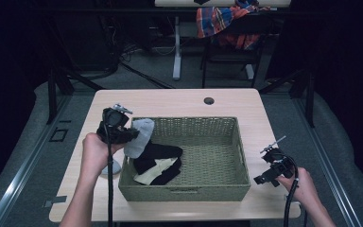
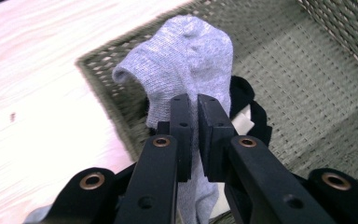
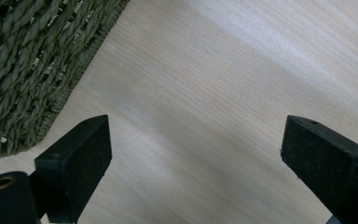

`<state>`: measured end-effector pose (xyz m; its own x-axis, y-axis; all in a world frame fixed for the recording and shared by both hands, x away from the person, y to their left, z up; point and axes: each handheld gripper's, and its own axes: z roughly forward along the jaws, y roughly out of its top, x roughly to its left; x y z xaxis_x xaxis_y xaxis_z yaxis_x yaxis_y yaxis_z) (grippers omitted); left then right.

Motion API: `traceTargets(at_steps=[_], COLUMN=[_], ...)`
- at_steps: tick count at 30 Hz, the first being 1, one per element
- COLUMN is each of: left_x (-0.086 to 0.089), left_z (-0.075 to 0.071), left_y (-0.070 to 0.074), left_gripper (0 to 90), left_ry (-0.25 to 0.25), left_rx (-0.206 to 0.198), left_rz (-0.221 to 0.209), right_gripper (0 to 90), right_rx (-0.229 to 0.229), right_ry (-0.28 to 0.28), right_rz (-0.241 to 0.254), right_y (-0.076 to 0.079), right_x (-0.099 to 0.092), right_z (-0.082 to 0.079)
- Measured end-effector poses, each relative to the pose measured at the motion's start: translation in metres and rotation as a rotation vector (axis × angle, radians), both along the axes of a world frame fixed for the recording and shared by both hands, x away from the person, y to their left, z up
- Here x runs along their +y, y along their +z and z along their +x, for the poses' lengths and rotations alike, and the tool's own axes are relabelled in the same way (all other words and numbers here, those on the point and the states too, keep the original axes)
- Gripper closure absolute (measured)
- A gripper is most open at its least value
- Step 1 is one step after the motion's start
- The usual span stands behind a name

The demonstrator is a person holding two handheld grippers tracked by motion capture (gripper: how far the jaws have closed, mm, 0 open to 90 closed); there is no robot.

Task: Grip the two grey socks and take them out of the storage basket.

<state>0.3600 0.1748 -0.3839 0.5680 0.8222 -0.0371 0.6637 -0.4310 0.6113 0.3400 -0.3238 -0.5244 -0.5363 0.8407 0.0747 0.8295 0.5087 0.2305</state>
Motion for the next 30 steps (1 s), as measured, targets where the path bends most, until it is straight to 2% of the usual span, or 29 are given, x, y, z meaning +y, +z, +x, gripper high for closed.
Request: traceTargets(at_steps=[6,9,15,16,17,22,26,28,30], left_x=[0.020,0.031,0.043,0.046,0.049,0.066,0.082,0.088,0.093], left_z=[-0.004,-0.007,-0.008,-0.008,-0.008,-0.007,-0.003,-0.001,0.000], left_y=[0.009,0.014,0.015,0.015,0.015,0.012,0.001,-0.005,-0.010], left_gripper=[85.2,85.2,85.2,85.2,85.2,85.2,85.2,85.2,85.2], left_ry=[0.048,0.075,0.109,0.115,0.123,0.171,0.224,0.241,0.259], left_rx=[-0.026,-0.044,-0.049,-0.046,-0.045,-0.032,-0.005,0.011,0.022], left_rz=[-0.030,-0.034,-0.033,-0.029,-0.026,-0.033,-0.020,-0.021,-0.027], right_gripper=[8.1,8.1,8.1,8.1,8.1,8.1,8.1,8.1,8.1], right_rx=[0.000,0.000,0.002,-0.008,0.005,-0.002,0.004,-0.008,-0.004], right_ry=[0.000,-0.004,0.000,-0.015,-0.001,-0.010,-0.008,-0.021,-0.018], right_rz=[0.001,0.000,-0.001,0.012,-0.001,0.008,0.002,0.019,0.017], right_y=[0.000,0.000,0.000,-0.001,0.000,-0.001,0.000,-0.002,-0.002], right_x=[0.000,0.001,0.000,0.001,0.000,0.001,0.001,0.001,0.001], right_z=[0.000,0.000,0.000,-0.001,0.000,-0.001,0.000,-0.001,-0.001])
